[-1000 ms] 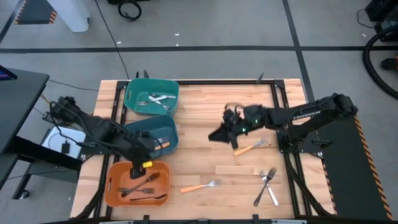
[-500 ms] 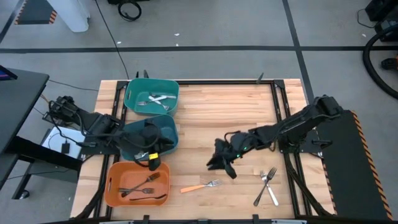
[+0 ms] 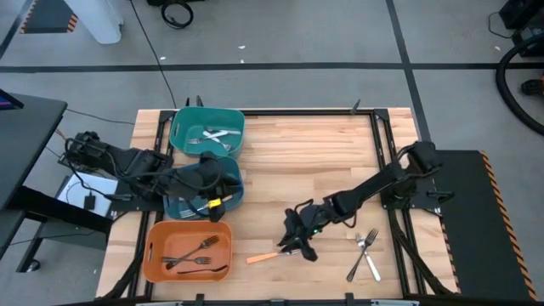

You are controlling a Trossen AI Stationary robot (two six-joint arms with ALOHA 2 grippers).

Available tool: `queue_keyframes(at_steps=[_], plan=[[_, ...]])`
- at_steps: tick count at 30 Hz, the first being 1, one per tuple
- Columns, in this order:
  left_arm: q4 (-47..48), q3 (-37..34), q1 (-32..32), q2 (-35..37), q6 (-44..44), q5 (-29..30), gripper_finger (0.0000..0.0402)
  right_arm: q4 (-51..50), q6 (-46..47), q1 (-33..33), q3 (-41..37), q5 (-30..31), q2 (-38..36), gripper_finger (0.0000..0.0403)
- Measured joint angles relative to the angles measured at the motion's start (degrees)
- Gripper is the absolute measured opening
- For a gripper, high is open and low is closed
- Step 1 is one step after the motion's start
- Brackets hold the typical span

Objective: Sort silverware by color (type)
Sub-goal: Put the orange fork into the blue bin

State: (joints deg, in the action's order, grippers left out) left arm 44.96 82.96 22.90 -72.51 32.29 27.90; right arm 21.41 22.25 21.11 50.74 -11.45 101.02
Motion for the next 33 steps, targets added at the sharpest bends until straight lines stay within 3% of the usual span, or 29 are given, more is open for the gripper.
queue_keyframes(at_steps=[4, 12, 17, 22, 28, 33], plan=[[-0.06, 0.00, -0.36, 0.00, 0.00, -0.03, 0.0084, 0.57, -3.22, 0.34, 0.00, 4.80, 3.65, 0.0103], [-0.06, 0.00, -0.36, 0.00, 0.04, -0.05, 0.0084, 6.87, -4.40, 1.46, -0.02, 3.96, 10.60, 0.0103], [-0.02, 0.00, -0.36, 0.00, 0.07, -0.04, 0.0084, 7.63, -5.59, 2.98, 0.00, 7.37, 11.80, 0.0103], [0.28, 0.00, -0.36, 0.00, 0.02, -0.06, 0.0084, 7.07, -8.69, 4.26, 0.42, 11.65, 13.39, 0.0103], [1.15, 0.00, -0.36, 0.00, 0.05, -0.04, 0.0084, 6.76, -10.04, 5.40, 2.93, 10.57, 16.36, 0.0103], [1.97, 0.00, -0.35, 0.00, 0.07, -0.07, 0.0084, -0.97, -9.45, 6.00, 5.93, 15.60, 17.47, 0.0103]])
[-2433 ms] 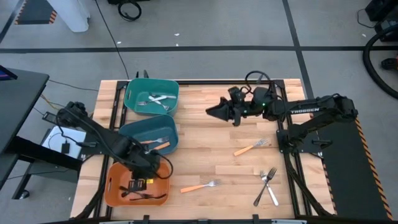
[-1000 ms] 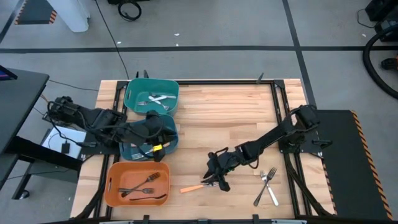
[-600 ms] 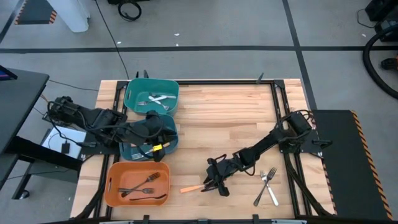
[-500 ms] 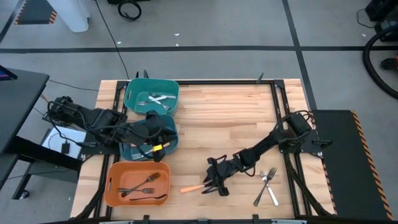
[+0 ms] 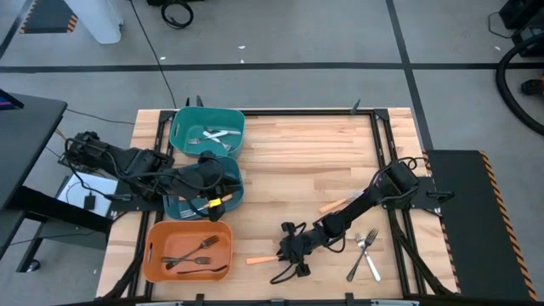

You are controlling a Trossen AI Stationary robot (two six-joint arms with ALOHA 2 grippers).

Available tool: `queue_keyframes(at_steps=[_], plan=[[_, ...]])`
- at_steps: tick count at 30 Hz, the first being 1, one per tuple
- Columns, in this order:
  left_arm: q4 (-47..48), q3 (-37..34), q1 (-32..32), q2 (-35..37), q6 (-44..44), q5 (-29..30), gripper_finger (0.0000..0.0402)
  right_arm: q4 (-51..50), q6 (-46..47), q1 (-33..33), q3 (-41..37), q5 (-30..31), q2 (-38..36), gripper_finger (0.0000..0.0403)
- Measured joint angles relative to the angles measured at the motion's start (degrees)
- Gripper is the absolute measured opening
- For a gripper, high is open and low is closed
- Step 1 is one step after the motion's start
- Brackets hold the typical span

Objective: Sort silverware by color (type)
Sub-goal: Put the orange fork into the blue bin

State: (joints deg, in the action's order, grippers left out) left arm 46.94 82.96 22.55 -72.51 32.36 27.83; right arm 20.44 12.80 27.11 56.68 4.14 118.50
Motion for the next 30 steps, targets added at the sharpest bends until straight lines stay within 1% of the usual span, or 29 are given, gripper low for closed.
queue_keyframes(at_steps=[4, 6, 10, 15, 18, 22, 25, 27, 30], plan=[[0.18, 0.00, 0.02, 0.00, 0.00, 0.00, 0.0084, -7.52, 2.18, 0.40, 1.34, 3.36, -0.17, 0.0103], [0.53, 0.00, 0.02, 0.00, -0.01, 0.00, 0.0084, -9.66, 2.59, 0.42, 1.81, 4.84, -0.28, 0.0101], [1.58, 0.00, 0.02, 0.00, 0.01, 0.00, 0.0084, -12.04, 5.08, 0.38, 2.15, 6.27, -0.35, 0.0090], [2.74, 0.00, 0.02, 0.00, 0.04, 0.00, 0.0084, -12.81, 8.52, 0.35, 2.15, 7.45, -0.37, 0.0061], [2.94, 0.00, 0.03, 0.00, 0.03, 0.00, 0.0084, -12.92, 11.48, 0.25, 2.15, 7.28, -0.39, 0.0043], [2.91, 0.00, 0.02, 0.00, 0.02, 0.00, 0.0084, -13.37, 12.81, -0.19, 2.15, 3.56, -0.55, 0.0020], [2.95, 0.00, 0.02, 0.00, -0.02, 0.00, 0.0084, -13.94, 14.61, -0.38, 2.15, 2.84, -1.18, 0.0020], [2.93, 0.00, 0.02, 0.00, -0.02, 0.00, 0.0084, -17.83, 15.60, -0.79, 2.15, 2.06, -2.60, 0.0020], [2.96, 0.00, 0.02, 0.00, -0.04, 0.00, 0.0084, -20.02, 15.66, -1.70, 1.64, 1.25, -5.11, 0.0020]])
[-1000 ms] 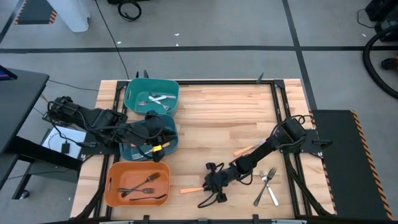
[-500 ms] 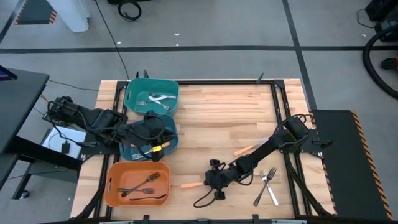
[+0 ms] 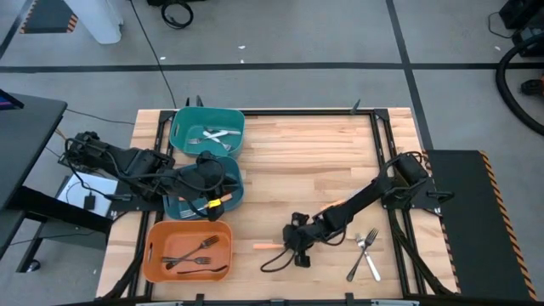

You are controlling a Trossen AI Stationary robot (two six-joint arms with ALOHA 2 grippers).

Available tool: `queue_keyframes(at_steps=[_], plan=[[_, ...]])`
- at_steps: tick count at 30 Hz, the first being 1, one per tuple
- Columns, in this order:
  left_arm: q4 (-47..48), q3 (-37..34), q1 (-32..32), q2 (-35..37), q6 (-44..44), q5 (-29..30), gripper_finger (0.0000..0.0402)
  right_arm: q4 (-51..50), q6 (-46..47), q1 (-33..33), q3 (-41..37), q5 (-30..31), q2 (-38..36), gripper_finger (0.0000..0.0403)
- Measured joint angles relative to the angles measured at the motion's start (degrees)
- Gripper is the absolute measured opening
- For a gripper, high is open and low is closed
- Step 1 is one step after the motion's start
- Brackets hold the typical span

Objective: Sort silverware by color (type)
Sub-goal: Put the orange fork into the blue bin

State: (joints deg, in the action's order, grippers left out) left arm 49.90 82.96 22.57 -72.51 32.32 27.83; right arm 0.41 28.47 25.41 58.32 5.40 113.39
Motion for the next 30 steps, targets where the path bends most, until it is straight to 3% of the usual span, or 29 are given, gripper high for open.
queue_keyframes(at_steps=[12, 24, 30], plan=[[0.02, 0.00, -3.52, 0.00, 0.93, 0.44, 0.0084, -16.89, 1.96, -3.98, -0.50, 7.15, -15.11, 0.0001], [-0.88, 0.00, -10.02, 0.00, -1.46, 0.48, 0.0084, -19.90, 0.62, -6.78, -0.34, 22.94, -34.19, 0.0001], [-8.44, 0.00, -15.21, 0.00, 3.48, 0.47, 0.0084, -16.93, -5.99, -10.71, -0.26, 31.38, -42.13, 0.0001]])
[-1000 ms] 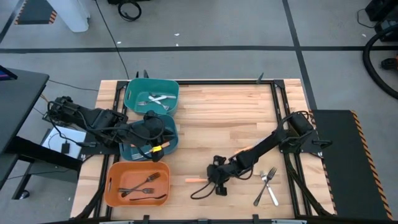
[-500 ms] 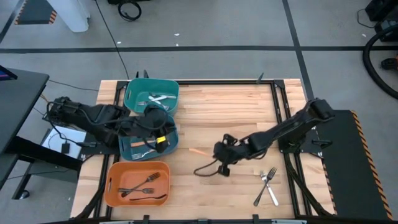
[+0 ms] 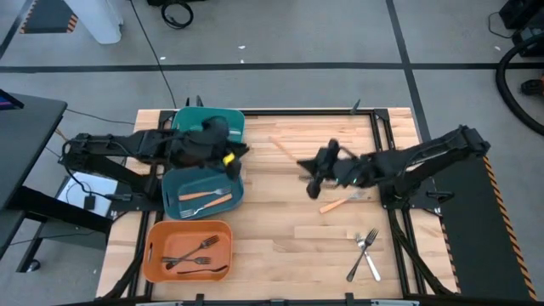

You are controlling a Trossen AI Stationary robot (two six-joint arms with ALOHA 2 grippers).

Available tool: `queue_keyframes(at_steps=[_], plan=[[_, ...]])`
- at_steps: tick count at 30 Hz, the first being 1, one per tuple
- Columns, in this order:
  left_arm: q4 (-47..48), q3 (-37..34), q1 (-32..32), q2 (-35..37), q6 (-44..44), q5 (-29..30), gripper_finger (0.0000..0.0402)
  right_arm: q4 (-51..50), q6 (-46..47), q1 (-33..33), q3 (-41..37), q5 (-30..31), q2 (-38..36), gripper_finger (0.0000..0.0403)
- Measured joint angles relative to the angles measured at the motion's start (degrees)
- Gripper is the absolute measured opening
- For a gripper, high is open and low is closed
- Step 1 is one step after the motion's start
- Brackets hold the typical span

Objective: Sort silverware by color (type)
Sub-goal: Put the orange fork into the blue bin

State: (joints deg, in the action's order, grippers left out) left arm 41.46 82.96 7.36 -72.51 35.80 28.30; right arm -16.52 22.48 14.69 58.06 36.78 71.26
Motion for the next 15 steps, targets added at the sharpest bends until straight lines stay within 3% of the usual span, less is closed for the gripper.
queue_keyframes(at_steps=[11, 15], plan=[[-15.26, 0.02, -8.49, -2.73, -7.04, -0.14, 0.0085, 16.32, -16.81, -10.57, 0.13, -0.77, -5.38, 0.0001], [-20.46, 0.02, -12.01, -5.49, -3.54, -5.58, 0.0085, 22.18, -23.97, -12.88, 0.13, -5.12, -4.71, 0.0001]])
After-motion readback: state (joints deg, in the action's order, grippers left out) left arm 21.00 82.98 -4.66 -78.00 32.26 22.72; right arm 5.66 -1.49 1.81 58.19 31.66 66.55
